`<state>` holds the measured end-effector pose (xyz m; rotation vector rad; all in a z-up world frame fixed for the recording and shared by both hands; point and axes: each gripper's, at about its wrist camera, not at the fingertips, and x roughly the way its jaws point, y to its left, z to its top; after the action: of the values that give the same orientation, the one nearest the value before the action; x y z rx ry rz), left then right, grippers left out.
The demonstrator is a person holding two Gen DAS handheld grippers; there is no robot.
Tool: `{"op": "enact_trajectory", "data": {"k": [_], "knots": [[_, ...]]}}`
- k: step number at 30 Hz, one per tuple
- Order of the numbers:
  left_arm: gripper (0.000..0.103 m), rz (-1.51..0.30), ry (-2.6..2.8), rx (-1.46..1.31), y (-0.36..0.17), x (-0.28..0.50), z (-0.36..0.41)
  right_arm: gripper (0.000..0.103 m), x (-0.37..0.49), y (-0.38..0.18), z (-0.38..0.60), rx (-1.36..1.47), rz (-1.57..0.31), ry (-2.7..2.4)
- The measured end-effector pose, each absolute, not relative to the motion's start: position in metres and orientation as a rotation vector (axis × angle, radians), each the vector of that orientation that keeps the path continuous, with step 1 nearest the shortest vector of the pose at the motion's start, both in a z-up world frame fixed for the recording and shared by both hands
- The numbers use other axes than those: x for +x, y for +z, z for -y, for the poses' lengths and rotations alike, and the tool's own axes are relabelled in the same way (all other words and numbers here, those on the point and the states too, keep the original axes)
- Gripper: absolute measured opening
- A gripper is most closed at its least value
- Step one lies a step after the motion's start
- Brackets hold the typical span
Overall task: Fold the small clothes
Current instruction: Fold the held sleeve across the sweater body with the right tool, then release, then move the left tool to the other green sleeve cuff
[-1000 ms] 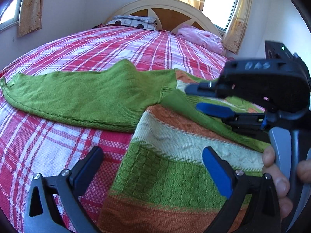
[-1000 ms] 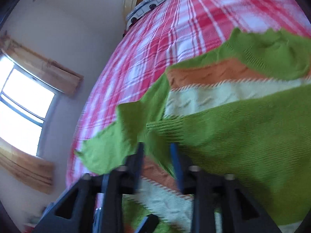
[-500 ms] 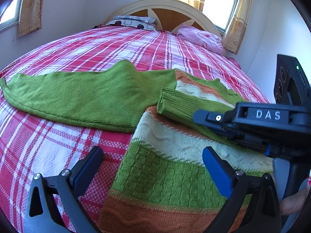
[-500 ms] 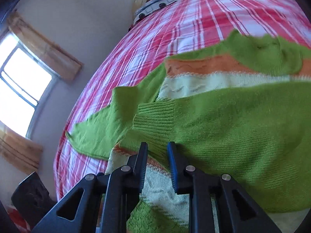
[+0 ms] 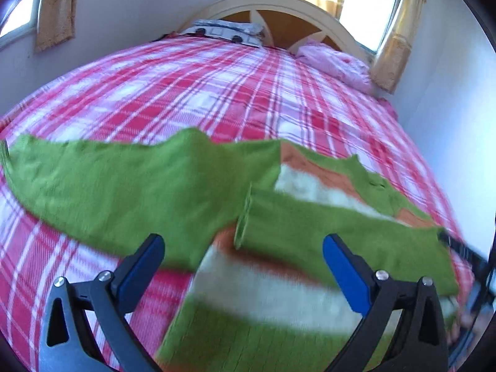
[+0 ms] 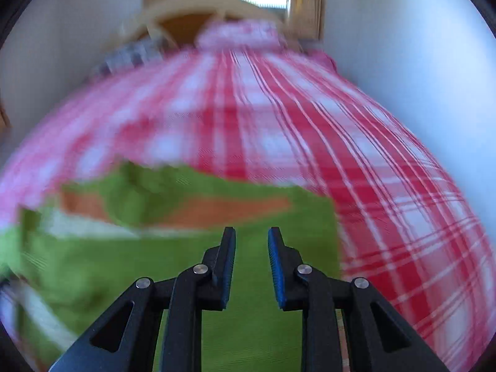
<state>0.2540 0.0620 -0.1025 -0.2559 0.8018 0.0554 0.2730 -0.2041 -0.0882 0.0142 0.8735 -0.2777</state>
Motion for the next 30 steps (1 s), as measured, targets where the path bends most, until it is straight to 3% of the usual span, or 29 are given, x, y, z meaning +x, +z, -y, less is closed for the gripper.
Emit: {"op": "enact_trajectory", "data": {"k": [2,3,4,9,11,16,21,28,30], "knots": [[0.103,-0.824,0.089,-0.186,-0.105,0.27,-0.05,0.022,0.277,-0.107,0.222,-0.029,-0.936,-0.349],[0.103,-0.841,0.107,-0.122,-0.108,0.279,-0.041,0.033,0.272,-0.11,0.235,-0.014,-0.921,-0.362],[0.103,-0.855,0.123,-0.076,-0.112,0.284,-0.035,0.035,0.263,-0.111,0.249,0.016,-0.9,-0.392],[0.103,-0.893,0.15,0.016,-0.129,0.296,-0.021,0.036,0.242,-0.113,0.305,0.239,-0.885,-0.43],[0.103,-0.904,0.142,0.001,-0.13,0.299,-0.023,0.036,0.241,-0.109,0.305,0.205,-0.89,-0.418],[0.103,-0.922,0.079,-0.146,-0.135,0.295,-0.043,0.036,0.204,-0.078,0.297,0.286,-0.738,-0.377],[0.103,-0.916,0.113,-0.081,-0.134,0.294,-0.03,0.036,0.162,-0.058,0.238,0.14,-0.724,-0.22],[0.103,-0.917,0.095,-0.116,-0.134,0.293,-0.036,0.034,0.17,-0.103,0.21,-0.131,-0.864,-0.289],[0.103,-0.918,0.096,-0.114,-0.134,0.293,-0.036,0.041,0.165,-0.107,0.238,-0.019,-0.87,-0.281]]}}
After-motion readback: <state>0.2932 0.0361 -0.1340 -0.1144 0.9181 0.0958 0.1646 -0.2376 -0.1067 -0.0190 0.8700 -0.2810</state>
